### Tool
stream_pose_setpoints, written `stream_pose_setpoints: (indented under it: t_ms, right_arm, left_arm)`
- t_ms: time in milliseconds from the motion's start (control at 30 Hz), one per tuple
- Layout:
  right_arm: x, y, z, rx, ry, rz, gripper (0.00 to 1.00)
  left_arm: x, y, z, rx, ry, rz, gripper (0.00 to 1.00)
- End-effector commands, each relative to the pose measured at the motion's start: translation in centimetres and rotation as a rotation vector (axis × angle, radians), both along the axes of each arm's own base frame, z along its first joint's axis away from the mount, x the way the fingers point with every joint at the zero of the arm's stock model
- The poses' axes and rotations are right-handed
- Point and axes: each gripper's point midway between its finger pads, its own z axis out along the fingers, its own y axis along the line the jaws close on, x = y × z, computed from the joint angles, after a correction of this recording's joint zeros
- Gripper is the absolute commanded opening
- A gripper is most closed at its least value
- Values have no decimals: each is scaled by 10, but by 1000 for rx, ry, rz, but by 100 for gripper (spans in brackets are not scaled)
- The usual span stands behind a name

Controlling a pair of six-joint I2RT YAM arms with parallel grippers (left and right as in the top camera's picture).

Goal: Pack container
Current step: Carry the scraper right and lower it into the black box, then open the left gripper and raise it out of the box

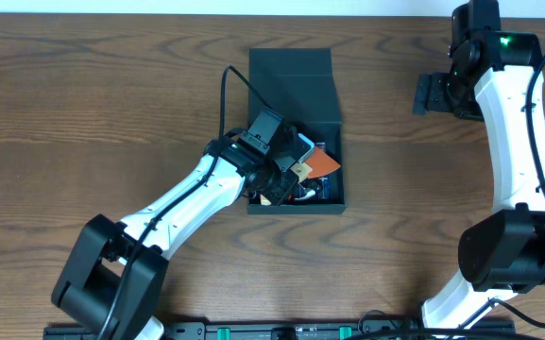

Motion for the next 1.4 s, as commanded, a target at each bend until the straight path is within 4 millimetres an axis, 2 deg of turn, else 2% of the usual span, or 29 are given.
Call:
stream_pose_setpoints:
  t_ms: [0,467,533,567,633,700,933,1033,1133,1367]
  right_arm:
    - [0,1,0,0,-1,-5,99]
    - [0,1,0,0,-1,-5,99]
    - [0,1,0,0,-1,-5,99]
    - [0,1,0,0,-1,-5,99]
    - [0,1,0,0,-1,-5,99]
    - [0,1,0,0,-1,-5,99]
    - [0,1,0,0,-1,-5,99]
    - [0,1,0,0,-1,-5,99]
    - [0,1,0,0,-1,-5,99]
    - [0,1,0,0,-1,-5,99]
  left_arm:
    - [8,-6,1,-9,-27,-18,6]
    - [18,-3,-19,38,-40,2,6]
    - [18,-3,-19,38,-40,2,17]
    - [18,-3,-19,38,-40,2,30]
    - [18,-3,-19,38,-40,2,36]
    - [18,-2,-19,39,-40,2,48]
    - [18,-3,-16,34,-42,6,48]
    - [21,-4,-6,23,-58,6,48]
    - [27,-9,13,-2,-92,8,48]
    - [47,-22,88,-90,-204,30,48]
